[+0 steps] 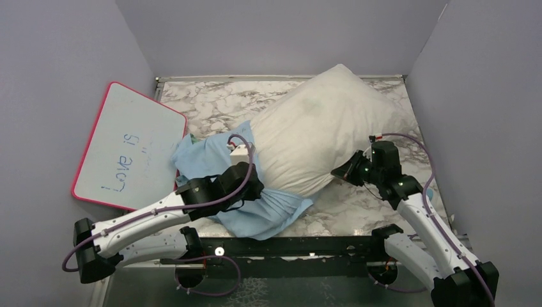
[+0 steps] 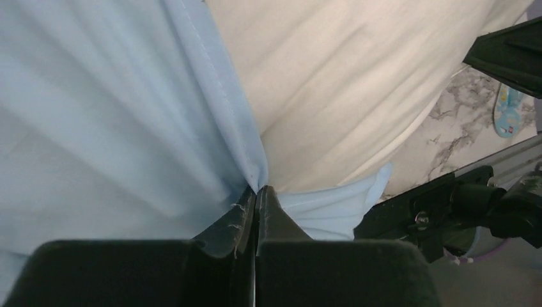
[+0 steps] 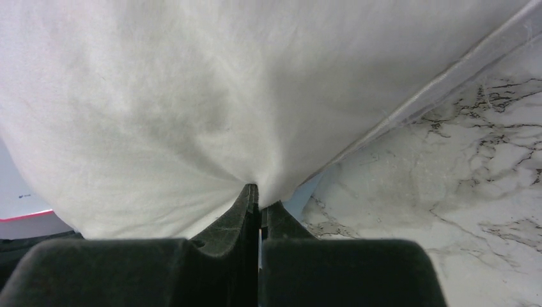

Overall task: Remove the pillowcase from the pillow
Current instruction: Remove the pillow from the pillowcase.

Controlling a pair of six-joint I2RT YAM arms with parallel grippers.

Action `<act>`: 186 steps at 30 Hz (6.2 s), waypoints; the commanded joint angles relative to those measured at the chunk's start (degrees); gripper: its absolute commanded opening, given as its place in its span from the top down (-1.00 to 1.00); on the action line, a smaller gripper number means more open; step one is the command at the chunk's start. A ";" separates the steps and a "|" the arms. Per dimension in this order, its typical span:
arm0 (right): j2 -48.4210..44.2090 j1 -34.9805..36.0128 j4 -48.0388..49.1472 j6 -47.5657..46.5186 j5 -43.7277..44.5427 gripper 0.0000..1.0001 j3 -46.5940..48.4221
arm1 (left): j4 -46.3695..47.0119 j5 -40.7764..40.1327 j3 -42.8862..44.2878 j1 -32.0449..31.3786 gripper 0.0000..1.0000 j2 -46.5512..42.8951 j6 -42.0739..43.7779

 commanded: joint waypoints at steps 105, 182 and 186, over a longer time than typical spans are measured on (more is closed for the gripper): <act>14.47 -6.96 -0.20 -7.50 11.10 0.95 20.38 | -36.76 -24.51 -3.10 -32.19 1.00 11.82 -38.32; -0.76 -6.15 -9.24 -6.18 12.99 0.84 11.09 | 7.05 32.94 -5.55 51.16 -0.01 1.25 28.94; -0.38 -6.17 -9.55 -8.00 11.10 0.68 12.02 | 8.24 42.90 -6.41 51.12 -0.42 6.09 29.02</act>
